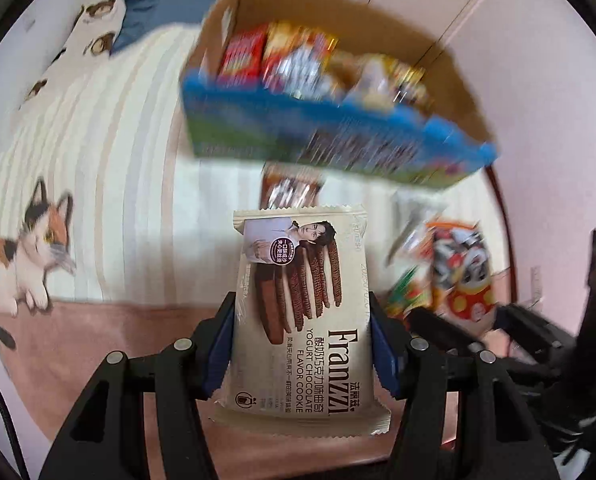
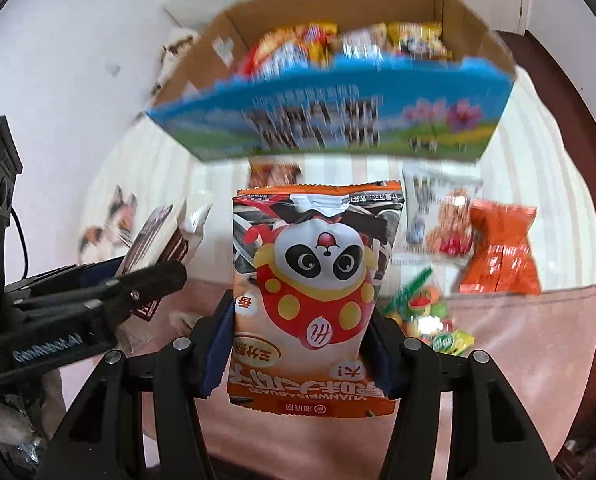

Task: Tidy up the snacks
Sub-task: 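Carry both packs into the cardboard box and open both tools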

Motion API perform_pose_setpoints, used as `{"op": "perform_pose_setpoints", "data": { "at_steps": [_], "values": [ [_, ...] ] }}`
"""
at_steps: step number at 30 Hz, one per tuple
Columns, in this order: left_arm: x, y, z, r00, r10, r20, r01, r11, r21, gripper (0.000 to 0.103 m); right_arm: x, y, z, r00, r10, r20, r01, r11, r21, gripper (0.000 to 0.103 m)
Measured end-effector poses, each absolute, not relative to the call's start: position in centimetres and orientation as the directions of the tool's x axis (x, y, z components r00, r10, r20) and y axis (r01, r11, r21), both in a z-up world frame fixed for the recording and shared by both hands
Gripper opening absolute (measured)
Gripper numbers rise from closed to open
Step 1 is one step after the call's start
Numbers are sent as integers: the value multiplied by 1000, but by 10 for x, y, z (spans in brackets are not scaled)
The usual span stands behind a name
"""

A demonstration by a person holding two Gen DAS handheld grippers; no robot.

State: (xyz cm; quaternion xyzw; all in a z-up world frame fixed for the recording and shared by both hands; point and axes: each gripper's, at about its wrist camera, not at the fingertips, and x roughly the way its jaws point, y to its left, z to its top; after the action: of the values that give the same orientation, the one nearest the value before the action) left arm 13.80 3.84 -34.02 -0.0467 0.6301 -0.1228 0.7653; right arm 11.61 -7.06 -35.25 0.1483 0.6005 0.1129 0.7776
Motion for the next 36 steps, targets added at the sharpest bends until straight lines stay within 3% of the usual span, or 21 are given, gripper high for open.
{"op": "perform_pose_setpoints", "data": {
  "at_steps": [9, 16, 24, 25, 28, 36],
  "values": [
    [223, 19, -270, 298, -268, -916, 189, 957, -218, 57, 179, -91, -283, 406, 367, -837, -17, 919, 394, 60],
    [301, 14, -283, 288, -188, -939, 189, 972, -136, 57, 249, -91, -278, 438, 315, -842, -41, 943, 332, 60],
    [341, 19, -325, 191, -167, -967, 153, 978, -139, 57, 304, -100, -301, 415, 308, -856, 3, 940, 340, 61],
    [343, 19, -331, 172, -163, -972, 145, 980, -139, 57, 308, -100, -306, 399, 315, -861, 7, 938, 346, 62],
    [345, 27, -350, 115, -174, -978, 95, 982, -164, 58, 319, -104, -328, 312, 343, -886, 42, 926, 374, 90],
    [328, 31, -356, 120, -145, -982, 104, 986, -133, 59, 311, -118, -348, 274, 296, -915, 73, 942, 326, 90]
  ]
}}
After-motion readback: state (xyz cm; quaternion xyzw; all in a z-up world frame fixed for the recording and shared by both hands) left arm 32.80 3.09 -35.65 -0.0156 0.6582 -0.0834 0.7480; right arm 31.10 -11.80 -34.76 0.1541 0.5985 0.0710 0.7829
